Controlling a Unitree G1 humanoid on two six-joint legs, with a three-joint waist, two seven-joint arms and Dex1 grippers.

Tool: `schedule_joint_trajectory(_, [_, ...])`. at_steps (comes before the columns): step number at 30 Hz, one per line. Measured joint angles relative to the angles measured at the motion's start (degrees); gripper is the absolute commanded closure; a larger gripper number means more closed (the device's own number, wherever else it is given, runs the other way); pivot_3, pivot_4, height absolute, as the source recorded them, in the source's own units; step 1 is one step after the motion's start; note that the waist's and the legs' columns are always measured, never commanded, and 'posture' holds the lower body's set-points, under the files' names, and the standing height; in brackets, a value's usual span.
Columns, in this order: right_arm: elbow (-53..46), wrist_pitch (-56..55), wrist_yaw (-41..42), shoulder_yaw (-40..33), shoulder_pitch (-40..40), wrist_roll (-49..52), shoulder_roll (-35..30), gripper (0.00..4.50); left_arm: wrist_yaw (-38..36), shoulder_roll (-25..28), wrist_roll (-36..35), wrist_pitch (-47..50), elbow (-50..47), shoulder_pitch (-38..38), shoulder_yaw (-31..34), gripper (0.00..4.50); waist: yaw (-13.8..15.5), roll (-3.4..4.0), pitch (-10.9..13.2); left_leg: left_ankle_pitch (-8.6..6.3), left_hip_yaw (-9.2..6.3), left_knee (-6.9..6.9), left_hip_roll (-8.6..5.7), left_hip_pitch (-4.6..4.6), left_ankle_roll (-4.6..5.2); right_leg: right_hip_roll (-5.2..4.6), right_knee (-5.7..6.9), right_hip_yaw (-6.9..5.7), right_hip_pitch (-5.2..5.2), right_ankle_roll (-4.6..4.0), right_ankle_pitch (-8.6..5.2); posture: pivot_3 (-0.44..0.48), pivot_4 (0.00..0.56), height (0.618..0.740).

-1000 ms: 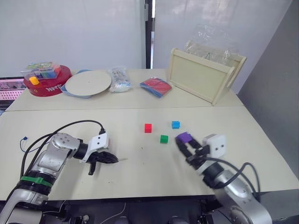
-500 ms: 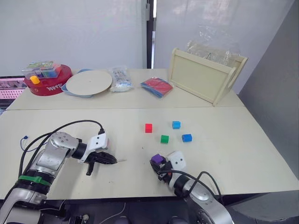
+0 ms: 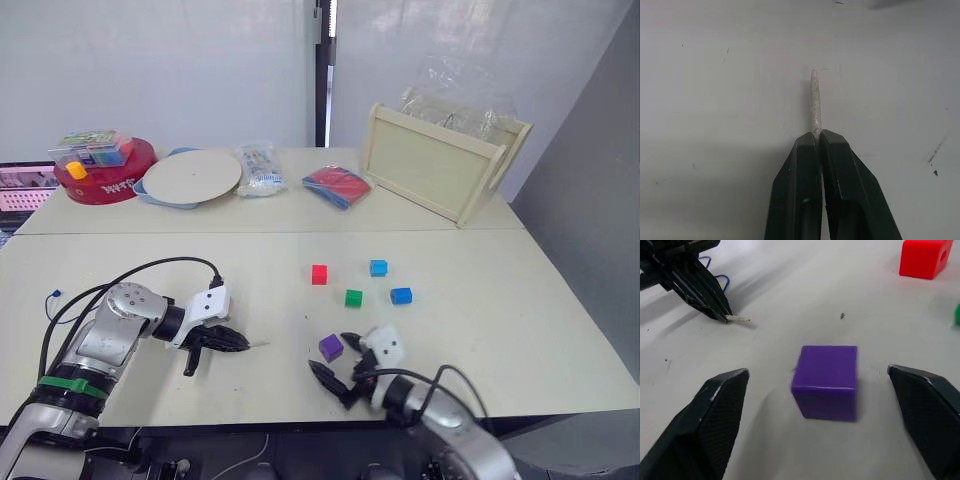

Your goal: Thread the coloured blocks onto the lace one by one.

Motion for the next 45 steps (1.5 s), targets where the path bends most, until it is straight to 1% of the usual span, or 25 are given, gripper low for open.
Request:
schedule_joint_trajectory(2, [0.4, 0.3, 5.9, -0.5, -3.8, 1.1, -4.4, 0.01, 0.1, 0.0, 0.0, 0.0, 0.0, 0.0, 0.0, 4.5, 0.0, -0.01, 0.0, 0.0, 0.0, 0.0, 0.01, 0.02, 0.0, 0.01, 0.0, 0.0, 0.01, 0.0, 0.0, 0.0, 0.15, 0.74])
schedule_joint_trajectory(4, [3.8, -0.9, 15.3, 0.7, -10.4, 1.9, -9.8, 0.01, 0.2, 0.0, 0.1, -0.2, 0.1, -0.2, 0.0, 4.5, -0.2, -0.03, 0.0, 0.0, 0.01, 0.01, 0.0, 0.03, 0.0, 0.02, 0.0, 0.01, 0.02, 0.0, 0.0, 0.0, 0.15, 0.74])
schedule_joint_trajectory(6, [8.3, -3.3, 21.6, 1.9, -15.4, 1.2, -11.5, 0.01, 0.3, 0.1, 0.1, -0.3, 0.2, -0.2, 0.0, 4.5, -0.2, -0.04, 0.0, 0.0, -0.01, -0.01, 0.02, 0.03, 0.01, 0.03, 0.0, -0.01, 0.01, 0.0, 0.0, 0.0, 0.15, 0.74])
schedule_joint_trajectory(9, [15.7, -7.9, 29.0, 5.8, -22.0, -1.0, -11.1, 0.01, 0.3, 0.2, 0.1, -0.3, 0.1, -0.1, 0.1, 4.5, -0.3, -0.05, 0.0, 0.0, 0.0, 0.03, 0.01, 0.01, 0.0, 0.03, -0.01, 0.0, 0.01, 0.0, 0.0, 0.0, 0.15, 0.74])
schedule_joint_trajectory(12, [27.1, -15.1, 37.3, 9.8, -30.9, -4.6, -8.5, 0.01, 0.6, 0.5, 0.0, -0.2, -1.1, 0.4, 0.1, 4.5, -0.3, -0.06, 0.1, 0.0, 0.0, 0.07, 0.02, 0.02, 0.0, 0.03, 0.0, 0.0, 0.0, -0.01, 0.0, 0.0, 0.15, 0.74])
schedule_joint_trajectory(15, [35.8, -20.8, 42.5, 11.5, -35.3, -6.6, -5.8, 0.01, 1.0, 1.2, -0.4, 0.1, -2.0, 1.3, 0.4, 4.5, -0.1, -0.07, 0.1, 0.0, 0.0, 0.11, 0.01, -0.01, 0.0, 0.01, 0.0, -0.02, 0.01, -0.01, 0.0, 0.0, 0.15, 0.74])
schedule_joint_trajectory(18, [42.4, -25.7, 45.6, 12.1, -36.7, -8.2, -3.7, 0.79, 1.5, 1.8, -0.9, 1.0, -3.6, 2.6, 0.9, 4.5, 0.0, -0.07, 0.1, 0.0, 0.0, 0.13, 0.01, -0.01, 0.0, -0.02, 0.01, -0.02, 0.01, -0.01, 0.01, 0.0, 0.15, 0.74])
schedule_joint_trajectory(19, [43.9, -26.8, 46.2, 12.1, -36.7, -8.5, -3.7, 0.88, 1.6, 1.9, -1.1, 1.2, -4.0, 2.9, 1.0, 4.5, 0.1, -0.07, 0.1, 0.0, 0.0, 0.13, 0.01, -0.02, -0.01, -0.02, 0.01, -0.02, 0.01, -0.01, 0.01, 0.0, 0.15, 0.74])
schedule_joint_trajectory(20, [45.0, -27.5, 46.6, 12.1, -36.7, -8.8, -3.7, 1.52, 1.6, 2.0, -1.1, 1.3, -4.2, 3.1, 1.1, 4.5, 0.1, -0.07, 0.1, 0.01, 0.0, 0.13, 0.01, -0.01, -0.01, -0.01, 0.01, -0.02, 0.0, -0.01, 0.01, 0.0, 0.15, 0.74])
schedule_joint_trajectory(21, [46.5, -29.1, 47.6, 11.8, -36.7, -9.2, -3.8, 1.72, 1.8, 2.4, -1.1, 1.6, -5.1, 3.7, 1.3, 4.5, 0.0, -0.07, 0.1, 0.01, 0.01, 0.13, 0.02, 0.0, -0.01, -0.01, 0.01, -0.02, 0.0, -0.01, 0.01, 0.0, 0.15, 0.74])
schedule_joint_trajectory(23, [47.8, -30.3, 48.6, 11.4, -36.7, -9.3, -3.9, 2.52, 1.9, 2.8, -1.2, 2.2, -6.2, 4.4, 1.4, 4.5, -0.1, -0.06, 0.1, 0.01, 0.01, 0.13, 0.02, 0.03, -0.01, 0.0, 0.04, -0.02, 0.0, -0.01, 0.01, 0.0, 0.15, 0.74])
schedule_joint_trajectory(24, [48.0, -30.8, 48.7, 11.2, -36.7, -9.3, -4.1, 2.78, 2.0, 2.8, -1.3, 2.4, -6.5, 4.6, 1.4, 4.5, -0.1, -0.06, 0.1, 0.01, 0.01, 0.13, 0.02, 0.03, -0.01, 0.0, 0.05, -0.02, 0.0, -0.01, 0.01, 0.0, 0.15, 0.74])
schedule_joint_trajectory(25, [48.2, -31.1, 48.7, 10.9, -36.6, -9.4, -4.2, 3.19, 2.1, 2.8, -1.3, 2.6, -6.8, 4.7, 1.4, 4.5, -0.1, -0.06, 0.1, 0.01, 0.01, 0.13, 0.03, 0.03, -0.01, 0.01, 0.05, -0.02, 0.0, -0.01, 0.01, 0.0, 0.15, 0.74])
schedule_joint_trajectory(26, [48.3, -31.2, 48.6, 10.5, -36.5, -9.4, -4.3, 3.32, 2.1, 2.8, -1.3, 2.8, -7.1, 4.7, 1.4, 4.5, -0.1, -0.06, 0.1, 0.01, 0.01, 0.13, 0.03, 0.03, -0.01, 0.01, 0.05, -0.02, 0.0, -0.01, 0.01, 0.0, 0.15, 0.74])
schedule_joint_trajectory(29, [46.9, -30.5, 47.5, 8.9, -35.0, -9.3, -4.2, 3.32, 2.1, 2.8, -1.3, 3.7, -7.5, 4.7, 1.4, 4.5, -0.1, -0.06, 0.1, 0.01, 0.01, 0.13, 0.03, 0.02, -0.01, 0.01, 0.06, -0.02, 0.0, -0.01, 0.01, 0.0, 0.15, 0.74])
schedule_joint_trajectory(31, [44.0, -27.9, 44.8, 8.4, -33.1, -9.4, -3.4, 3.32, 2.1, 2.8, -1.3, 4.0, -8.0, 4.7, 1.3, 4.5, 0.0, -0.06, 0.1, 0.01, 0.01, 0.13, 0.03, 0.02, -0.01, 0.01, 0.07, -0.02, 0.0, -0.01, 0.01, 0.0, 0.15, 0.74])
schedule_joint_trajectory(34, [35.7, -20.1, 37.9, 8.2, -29.4, -9.8, -0.1, 3.32, 2.0, 2.4, -1.5, 7.3, -11.3, 3.6, 0.3, 4.5, -0.1, -0.06, 0.1, 0.01, -0.01, 0.13, 0.03, -0.02, -0.02, 0.01, 0.11, -0.02, -0.03, -0.01, 0.01, 0.0, 0.15, 0.74])
schedule_joint_trajectory(36, [31.3, -16.0, 34.4, 8.7, -28.7, -10.4, 1.7, 3.32, 2.0, 2.1, -2.1, 9.5, -13.7, 2.5, -0.3, 4.5, -0.1, -0.06, 0.1, 0.01, 0.0, 0.14, 0.02, -0.02, -0.02, 0.01, 0.11, -0.01, -0.03, -0.01, 0.01, 0.0, 0.15, 0.74])
schedule_joint_trajectory(38, [28.2, -13.2, 32.2, 8.9, -28.5, -10.8, 2.1, 3.32, 2.0, 2.1, -2.2, 10.7, -14.9, 1.9, -0.9, 4.5, 0.0, -0.06, 0.1, 0.01, 0.0, 0.14, 0.02, 0.0, -0.02, 0.01, 0.11, -0.01, -0.03, -0.01, 0.0, 0.0, 0.15, 0.74])
schedule_joint_trajectory(42, [27.8, -11.9, 30.3, 9.7, -27.4, -12.2, 2.3, 3.32, 2.9, 1.5, -0.4, 11.8, -15.0, 0.6, -4.1, 4.5, 0.1, -0.07, 0.1, 0.01, 0.0, 0.16, 0.01, -0.02, -0.02, 0.01, 0.08, -0.01, -0.02, -0.01, 0.0, 0.0, 0.15, 0.74])
schedule_joint_trajectory(45, [29.8, -12.6, 29.7, 11.1, -27.3, -13.8, 2.6, 3.32, 3.6, 1.3, 2.5, 9.7, -14.1, -0.7, -7.0, 4.5, 0.0, -0.07, 0.1, 0.01, 0.01, 0.16, 0.01, 0.0, -0.02, 0.01, 0.08, -0.01, -0.02, -0.01, 0.0, 0.0, 0.15, 0.74])
